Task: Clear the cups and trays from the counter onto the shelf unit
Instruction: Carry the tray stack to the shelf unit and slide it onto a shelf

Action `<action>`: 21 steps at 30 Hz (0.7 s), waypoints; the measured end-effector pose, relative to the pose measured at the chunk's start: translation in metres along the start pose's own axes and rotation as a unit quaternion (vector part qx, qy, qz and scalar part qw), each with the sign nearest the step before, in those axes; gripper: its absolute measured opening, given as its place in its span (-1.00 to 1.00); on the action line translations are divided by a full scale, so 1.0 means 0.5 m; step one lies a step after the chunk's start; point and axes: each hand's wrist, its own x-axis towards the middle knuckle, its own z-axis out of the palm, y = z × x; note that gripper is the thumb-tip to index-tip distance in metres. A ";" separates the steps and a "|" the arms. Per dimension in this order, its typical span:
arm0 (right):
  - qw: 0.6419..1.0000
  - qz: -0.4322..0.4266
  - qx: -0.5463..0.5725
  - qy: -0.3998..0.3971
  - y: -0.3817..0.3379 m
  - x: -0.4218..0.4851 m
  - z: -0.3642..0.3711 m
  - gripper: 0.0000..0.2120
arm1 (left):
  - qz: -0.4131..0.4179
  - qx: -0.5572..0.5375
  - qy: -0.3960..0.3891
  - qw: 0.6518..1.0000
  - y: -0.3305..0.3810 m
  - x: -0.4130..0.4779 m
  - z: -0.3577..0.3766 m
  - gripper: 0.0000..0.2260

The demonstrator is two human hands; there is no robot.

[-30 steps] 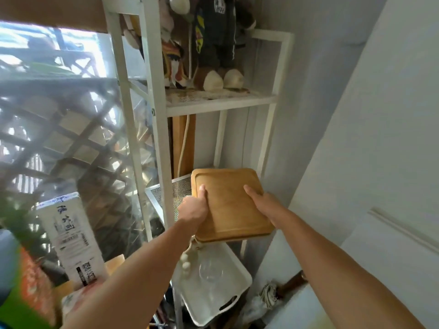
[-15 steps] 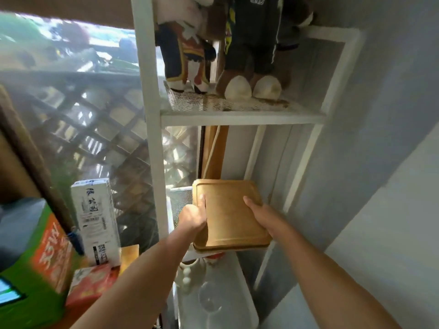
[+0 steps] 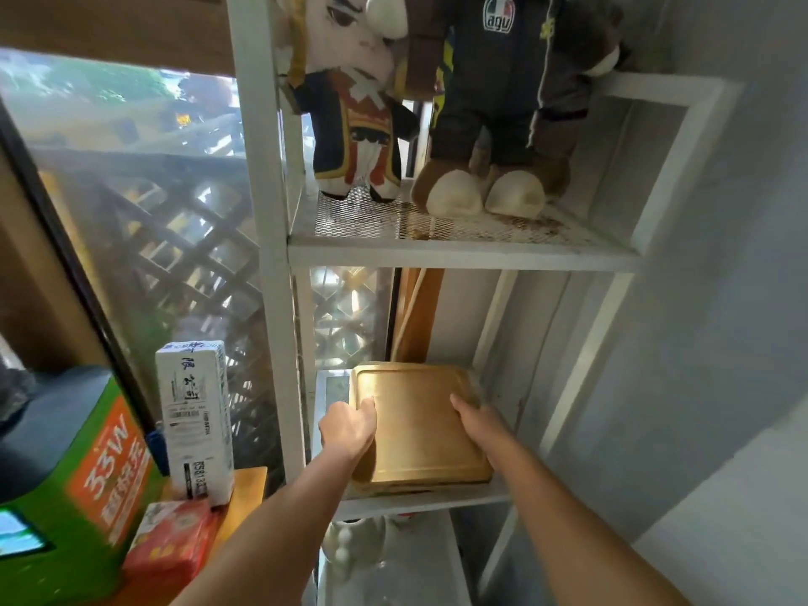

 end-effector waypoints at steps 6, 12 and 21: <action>0.997 0.001 -0.076 0.026 -0.002 0.022 0.011 -0.45 | -0.014 -0.003 0.015 1.000 0.002 0.007 -0.005 -0.62; 0.997 -0.009 -0.072 0.028 0.002 0.039 0.014 -0.68 | -0.037 0.014 0.027 0.999 -0.007 0.016 -0.010 -0.54; 0.990 -0.038 -0.060 0.123 0.021 0.037 0.022 -0.66 | -0.019 -0.060 0.060 0.996 -0.016 0.007 -0.013 -0.64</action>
